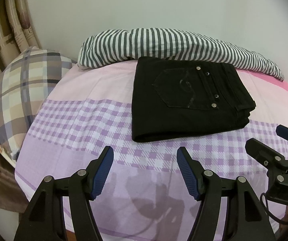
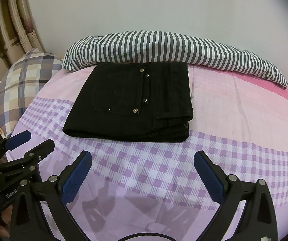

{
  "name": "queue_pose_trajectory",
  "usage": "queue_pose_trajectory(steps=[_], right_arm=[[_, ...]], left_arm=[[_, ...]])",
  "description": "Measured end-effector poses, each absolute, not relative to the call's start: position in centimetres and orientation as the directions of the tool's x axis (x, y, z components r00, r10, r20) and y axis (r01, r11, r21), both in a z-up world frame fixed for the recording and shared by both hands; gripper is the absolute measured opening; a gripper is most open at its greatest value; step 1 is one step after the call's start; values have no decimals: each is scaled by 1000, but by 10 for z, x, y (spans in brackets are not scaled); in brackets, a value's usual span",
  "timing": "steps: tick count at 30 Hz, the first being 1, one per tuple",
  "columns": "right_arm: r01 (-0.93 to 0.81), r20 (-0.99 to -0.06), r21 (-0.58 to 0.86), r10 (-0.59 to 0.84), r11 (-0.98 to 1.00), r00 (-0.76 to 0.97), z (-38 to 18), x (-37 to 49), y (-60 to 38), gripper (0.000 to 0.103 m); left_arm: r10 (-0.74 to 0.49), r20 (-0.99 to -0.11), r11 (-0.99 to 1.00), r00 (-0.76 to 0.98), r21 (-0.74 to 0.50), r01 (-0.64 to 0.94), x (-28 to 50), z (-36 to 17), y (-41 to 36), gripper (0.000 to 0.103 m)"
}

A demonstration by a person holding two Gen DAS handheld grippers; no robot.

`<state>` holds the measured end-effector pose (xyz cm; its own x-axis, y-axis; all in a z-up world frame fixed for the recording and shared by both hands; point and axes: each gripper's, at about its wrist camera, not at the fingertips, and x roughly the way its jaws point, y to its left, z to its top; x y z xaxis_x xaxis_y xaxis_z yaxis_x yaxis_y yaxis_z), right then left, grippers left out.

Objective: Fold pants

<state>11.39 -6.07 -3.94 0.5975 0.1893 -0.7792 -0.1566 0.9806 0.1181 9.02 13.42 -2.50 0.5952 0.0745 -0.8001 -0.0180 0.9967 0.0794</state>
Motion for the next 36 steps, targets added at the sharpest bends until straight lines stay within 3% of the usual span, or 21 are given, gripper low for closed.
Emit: queue_pose_trajectory(steps=[36], right_arm=[[-152,-794,128,193,980,577,-46,113,-61,100]], left_arm=[[88,-793,992,603,126,21,93,-28,129,66]])
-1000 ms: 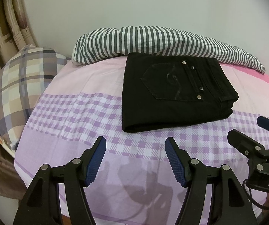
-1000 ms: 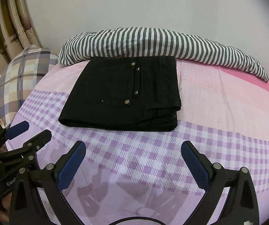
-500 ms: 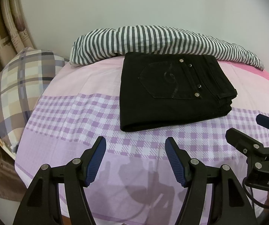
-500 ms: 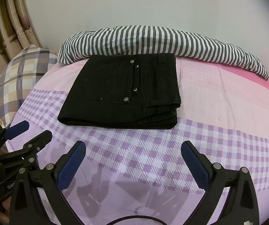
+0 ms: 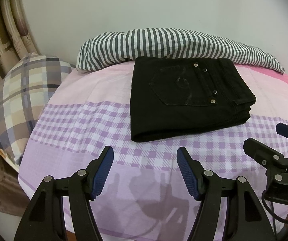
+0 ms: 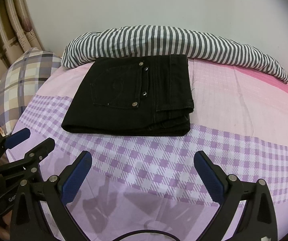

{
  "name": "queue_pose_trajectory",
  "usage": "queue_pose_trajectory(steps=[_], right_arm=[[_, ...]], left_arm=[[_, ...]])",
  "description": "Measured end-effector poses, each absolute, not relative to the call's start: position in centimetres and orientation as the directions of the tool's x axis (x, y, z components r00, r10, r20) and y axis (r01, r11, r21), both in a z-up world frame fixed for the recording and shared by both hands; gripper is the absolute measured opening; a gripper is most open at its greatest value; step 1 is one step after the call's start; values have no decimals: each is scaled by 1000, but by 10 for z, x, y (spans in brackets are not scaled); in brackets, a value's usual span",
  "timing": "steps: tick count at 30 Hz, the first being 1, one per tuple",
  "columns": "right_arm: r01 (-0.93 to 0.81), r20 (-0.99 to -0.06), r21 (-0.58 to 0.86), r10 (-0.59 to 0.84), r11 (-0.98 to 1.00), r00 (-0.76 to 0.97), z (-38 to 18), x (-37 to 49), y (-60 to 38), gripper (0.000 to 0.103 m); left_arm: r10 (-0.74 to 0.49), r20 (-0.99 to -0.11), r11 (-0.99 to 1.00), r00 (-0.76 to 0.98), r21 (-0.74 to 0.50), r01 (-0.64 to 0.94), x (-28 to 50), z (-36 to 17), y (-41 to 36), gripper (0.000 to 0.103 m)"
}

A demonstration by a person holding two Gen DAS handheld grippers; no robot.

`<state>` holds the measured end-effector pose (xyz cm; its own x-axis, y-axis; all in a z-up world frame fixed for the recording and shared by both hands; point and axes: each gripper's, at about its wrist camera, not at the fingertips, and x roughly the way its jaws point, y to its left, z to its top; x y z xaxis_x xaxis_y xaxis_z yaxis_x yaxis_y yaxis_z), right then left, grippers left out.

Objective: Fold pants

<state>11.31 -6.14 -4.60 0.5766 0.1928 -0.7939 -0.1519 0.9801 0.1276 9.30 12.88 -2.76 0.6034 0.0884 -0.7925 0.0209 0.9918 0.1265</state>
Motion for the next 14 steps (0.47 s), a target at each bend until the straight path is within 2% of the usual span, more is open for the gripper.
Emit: queue_pose_trajectory(steps=[14], right_arm=[[-149,-794,129,192,980,576,-47,112,-61,100]], left_arm=[[83,-801,992,592,123,28,96,-30,130,66]])
